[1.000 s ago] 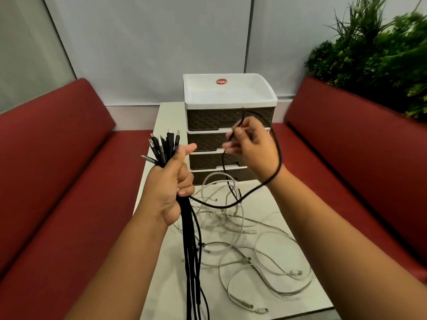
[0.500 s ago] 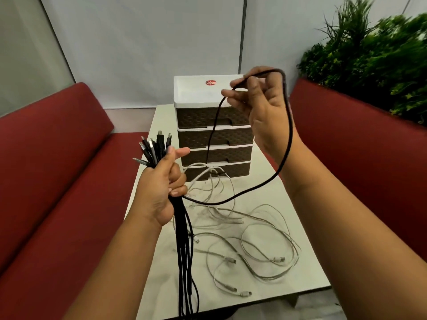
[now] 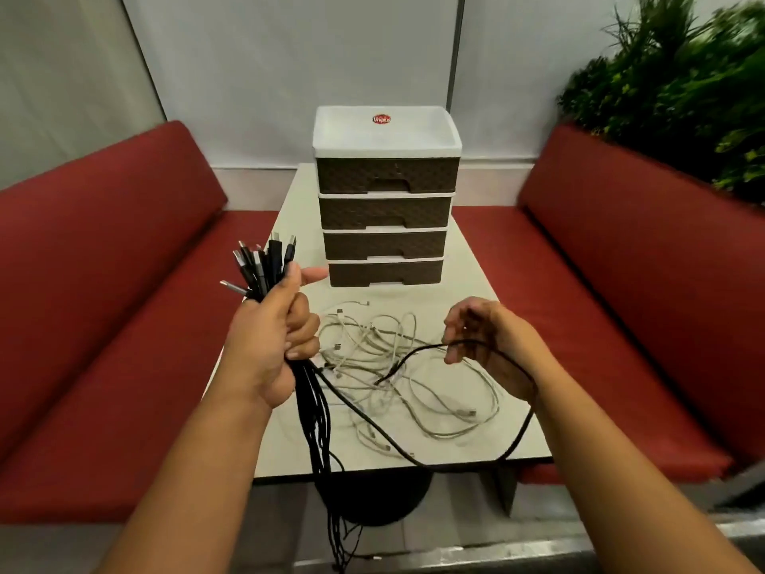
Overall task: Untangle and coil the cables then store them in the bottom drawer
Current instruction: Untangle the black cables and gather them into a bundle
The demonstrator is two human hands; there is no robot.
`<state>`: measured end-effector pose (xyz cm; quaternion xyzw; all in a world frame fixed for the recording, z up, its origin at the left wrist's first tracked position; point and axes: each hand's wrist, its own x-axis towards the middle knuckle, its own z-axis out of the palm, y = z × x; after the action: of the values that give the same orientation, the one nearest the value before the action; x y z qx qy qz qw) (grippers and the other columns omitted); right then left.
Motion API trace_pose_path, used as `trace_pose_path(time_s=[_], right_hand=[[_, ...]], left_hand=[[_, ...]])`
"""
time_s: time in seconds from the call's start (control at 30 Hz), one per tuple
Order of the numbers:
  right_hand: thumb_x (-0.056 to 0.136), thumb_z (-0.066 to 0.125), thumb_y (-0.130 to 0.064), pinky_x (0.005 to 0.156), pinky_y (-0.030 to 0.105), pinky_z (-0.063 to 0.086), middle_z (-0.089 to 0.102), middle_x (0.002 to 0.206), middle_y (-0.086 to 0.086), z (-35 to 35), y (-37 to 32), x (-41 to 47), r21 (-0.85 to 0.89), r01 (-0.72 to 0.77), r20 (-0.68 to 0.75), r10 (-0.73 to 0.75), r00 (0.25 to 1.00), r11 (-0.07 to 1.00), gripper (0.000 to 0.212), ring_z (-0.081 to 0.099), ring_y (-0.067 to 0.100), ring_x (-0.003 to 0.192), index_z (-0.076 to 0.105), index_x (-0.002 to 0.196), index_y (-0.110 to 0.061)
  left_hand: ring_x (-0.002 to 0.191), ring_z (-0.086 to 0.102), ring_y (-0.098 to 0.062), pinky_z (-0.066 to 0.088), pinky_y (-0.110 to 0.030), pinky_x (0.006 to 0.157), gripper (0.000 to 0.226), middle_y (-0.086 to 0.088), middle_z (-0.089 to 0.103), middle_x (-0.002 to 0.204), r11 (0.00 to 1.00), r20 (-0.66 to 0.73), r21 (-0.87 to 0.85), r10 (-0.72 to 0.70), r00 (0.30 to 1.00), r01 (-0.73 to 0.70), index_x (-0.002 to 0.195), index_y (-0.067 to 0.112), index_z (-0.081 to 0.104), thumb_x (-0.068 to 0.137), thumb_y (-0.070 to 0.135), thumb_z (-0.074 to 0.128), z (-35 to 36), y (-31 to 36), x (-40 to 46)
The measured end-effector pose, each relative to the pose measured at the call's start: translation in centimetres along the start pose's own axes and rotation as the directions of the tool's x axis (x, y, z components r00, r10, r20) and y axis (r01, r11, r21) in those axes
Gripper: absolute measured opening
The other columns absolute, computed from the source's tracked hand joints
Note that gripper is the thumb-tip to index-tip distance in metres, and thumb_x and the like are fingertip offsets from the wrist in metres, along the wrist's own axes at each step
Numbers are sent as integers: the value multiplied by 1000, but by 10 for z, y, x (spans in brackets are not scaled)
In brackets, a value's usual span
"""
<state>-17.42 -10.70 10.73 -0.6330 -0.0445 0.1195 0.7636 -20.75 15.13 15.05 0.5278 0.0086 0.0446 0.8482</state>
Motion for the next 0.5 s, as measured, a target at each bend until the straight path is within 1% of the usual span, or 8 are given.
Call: trace_pose_path(time_s=[0.1,0.17,0.23,0.3,0.33,0.37,0.43,0.5], right_hand=[[101,46,-34,54,32,48,60,77,17,-28,43,-27,-303,-232,-81,218,973,924,38,60,33,57,59,92,1],[98,54,-32,53,30,48,64,81,13,-41,66,-41,-524,-328,-101,325,940,786,31,66,32,61,60,93,-2],[96,57,-33,59,29,51,70,84,6,-45,81,-44,-725,-344,-130,372,919,597,24,70,23,68,61,92,-9],[94,57,-39,69,30,50,70,87,1,-37,89,-39,-898,-272,-157,326,932,345,23,67,20,81,61,91,-16],[94,56,-40,70,30,48,68,90,1,-28,90,-36,-942,-233,-169,259,951,242,23,64,21,87,61,93,-17],[95,54,-39,68,29,45,67,93,3,-16,90,-33,-962,-202,-171,169,971,184,24,62,23,90,62,96,-17],[96,51,-36,65,29,41,67,96,5,12,93,-27,-983,-118,-121,-13,993,138,25,62,26,92,64,101,-15],[96,50,-36,68,30,45,65,102,6,38,103,-19,-996,-9,-19,-104,994,87,27,62,26,95,66,103,-14]], left_hand=[[35,16,-1,14,-13,35,30,9,19,45,1000,-18,-10,17,1000,-17,101,10,65,98,34,48,-2,-3,-23],[35,16,-1,13,-13,35,30,9,19,45,1000,-39,-17,22,999,-22,100,11,66,98,35,49,-4,-6,-38],[35,16,-1,13,-14,35,30,9,18,45,999,-51,-29,23,998,-24,98,12,67,97,35,49,-5,-9,-52],[35,15,-2,13,-14,35,29,9,17,45,999,-61,-36,25,998,-28,97,12,67,98,34,48,-5,-12,-63],[35,15,-2,14,-14,35,30,9,17,45,999,-68,-37,28,997,-30,97,12,67,98,34,48,-5,-13,-68],[35,15,-2,14,-14,35,30,9,17,46,999,-77,-37,30,997,-33,97,12,67,98,34,48,-4,-14,-71],[35,15,-2,14,-14,35,30,8,17,46,999,-97,-33,35,995,-38,98,11,67,98,34,48,-2,-15,-77],[36,14,-2,14,-14,35,30,8,16,47,999,-113,-25,41,993,-44,98,11,67,99,34,48,0,-14,-81]])
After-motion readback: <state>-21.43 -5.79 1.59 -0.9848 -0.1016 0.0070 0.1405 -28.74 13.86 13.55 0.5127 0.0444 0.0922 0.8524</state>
